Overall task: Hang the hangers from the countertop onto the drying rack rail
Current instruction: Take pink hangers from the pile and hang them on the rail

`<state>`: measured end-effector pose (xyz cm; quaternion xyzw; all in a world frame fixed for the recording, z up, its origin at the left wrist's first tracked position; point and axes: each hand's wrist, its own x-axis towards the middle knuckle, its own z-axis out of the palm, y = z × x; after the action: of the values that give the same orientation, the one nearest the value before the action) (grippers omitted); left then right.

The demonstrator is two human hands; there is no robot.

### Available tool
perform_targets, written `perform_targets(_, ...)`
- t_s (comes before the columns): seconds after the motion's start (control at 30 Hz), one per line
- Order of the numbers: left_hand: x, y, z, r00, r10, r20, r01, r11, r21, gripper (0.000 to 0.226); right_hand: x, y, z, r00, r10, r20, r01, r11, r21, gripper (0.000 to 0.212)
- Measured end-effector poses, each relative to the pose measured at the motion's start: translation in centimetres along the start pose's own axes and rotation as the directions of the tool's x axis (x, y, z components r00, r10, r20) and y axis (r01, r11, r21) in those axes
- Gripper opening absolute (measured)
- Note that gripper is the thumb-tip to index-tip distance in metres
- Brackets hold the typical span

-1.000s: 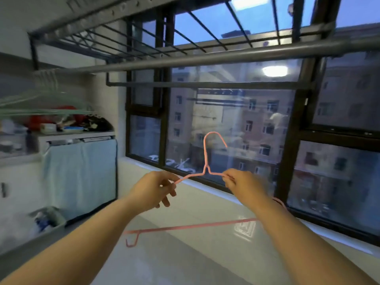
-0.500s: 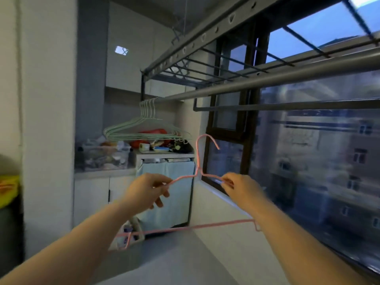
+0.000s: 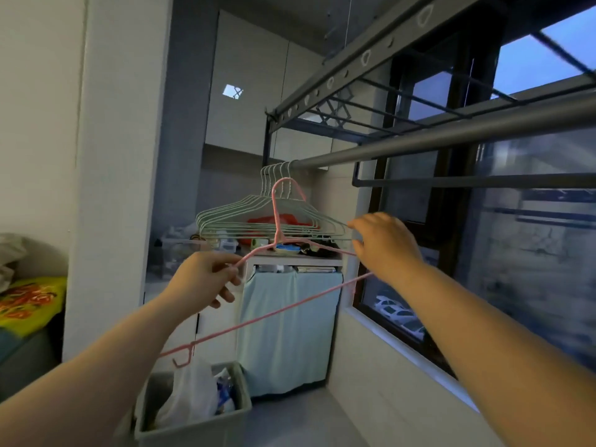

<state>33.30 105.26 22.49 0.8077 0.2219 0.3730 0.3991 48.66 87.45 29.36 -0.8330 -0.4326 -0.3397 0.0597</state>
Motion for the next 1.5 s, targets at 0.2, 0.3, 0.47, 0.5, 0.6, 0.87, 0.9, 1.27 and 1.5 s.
perform_targets(0.2, 11.2, -2.6, -0.4, 0.997, 0.071, 0.040, -0.069, 0.996, -0.058, 0.028, 9.5, -1.4, 1.0, 0.966, -0.148, -0.214, 0.076, 0.947, -0.311, 0.030)
perform_targets(0.3, 16.4, -3.4, -0.6, 0.992, 0.104, 0.068, -0.098, 0.991, -0.093, 0.026, 12.8, -2.7, 1.3, 0.981, -0.082, -0.177, -0.008, 0.889, -0.457, 0.037)
perform_targets(0.47, 22.6, -4.0, -0.1, 0.977, 0.177, 0.121, -0.161, 0.978, -0.136, 0.028, 16.3, -3.1, 1.9, 0.980, 0.093, -0.173, -0.182, 0.760, -0.624, 0.047)
perform_targets(0.5, 23.4, -4.0, 0.1, 0.973, 0.189, 0.132, -0.169, 0.974, -0.148, 0.027, 16.7, -3.2, 2.0, 0.977, 0.127, -0.169, -0.207, 0.735, -0.646, 0.049)
perform_targets(0.6, 25.2, -3.8, 0.6, 0.963, 0.217, 0.158, -0.191, 0.968, -0.164, 0.024, 17.6, -3.3, 2.5, 0.965, 0.186, -0.185, -0.262, 0.676, -0.689, 0.050)
perform_targets(0.87, 27.3, -3.7, 0.9, 0.955, 0.227, 0.190, -0.195, 0.965, -0.174, 0.028, 17.6, -2.9, 3.0, 0.956, 0.194, -0.221, -0.292, 0.708, -0.643, 0.046)
perform_targets(0.9, 27.6, -3.8, 0.9, 0.956, 0.224, 0.191, -0.192, 0.966, -0.173, 0.028, 17.6, -2.8, 3.0, 0.956, 0.194, -0.218, -0.291, 0.709, -0.643, 0.046)
perform_targets(1.27, 29.2, -2.7, 2.6, 0.944, 0.231, 0.234, -0.198, 0.968, -0.155, 0.031, 17.4, -2.8, 3.1, 0.952, 0.220, -0.215, -0.307, 0.696, -0.649, 0.049)
perform_targets(1.5, 28.5, -2.3, 4.1, 0.925, 0.250, 0.286, -0.222, 0.967, -0.129, 0.032, 17.2, -2.8, 2.9, 0.953, 0.209, -0.220, -0.303, 0.711, -0.635, 0.048)
